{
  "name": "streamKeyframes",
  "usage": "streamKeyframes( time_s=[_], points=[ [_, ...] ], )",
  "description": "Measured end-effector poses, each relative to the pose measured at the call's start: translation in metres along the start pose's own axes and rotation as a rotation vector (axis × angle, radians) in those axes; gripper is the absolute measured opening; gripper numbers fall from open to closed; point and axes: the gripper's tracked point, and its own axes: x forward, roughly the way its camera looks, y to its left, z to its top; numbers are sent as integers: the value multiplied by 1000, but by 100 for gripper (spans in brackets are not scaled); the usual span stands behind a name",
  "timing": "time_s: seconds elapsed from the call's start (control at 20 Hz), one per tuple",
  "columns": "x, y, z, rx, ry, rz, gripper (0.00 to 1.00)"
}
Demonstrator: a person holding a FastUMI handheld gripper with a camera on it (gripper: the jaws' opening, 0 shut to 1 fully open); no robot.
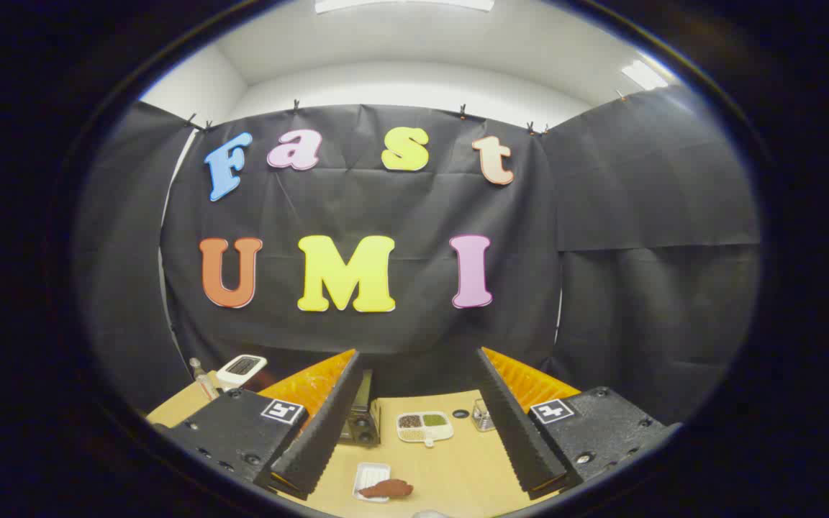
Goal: Open the toaster oven, put the food inside, and close the toaster oven door.
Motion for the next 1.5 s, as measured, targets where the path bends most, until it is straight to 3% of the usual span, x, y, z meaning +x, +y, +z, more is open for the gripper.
streamKeyframes(
  time_s=[0.85, 1.0, 1.15, 1.5],
  points=[
    [44, 44, -28, -23, 53, 39, 99],
    [68, 70, -57, -41, 104, 27, 99],
    [94, 121, -89, -14, 144, 86, 99],
    [166, 210, -184, -12, 245, 123, 100]
  ],
)
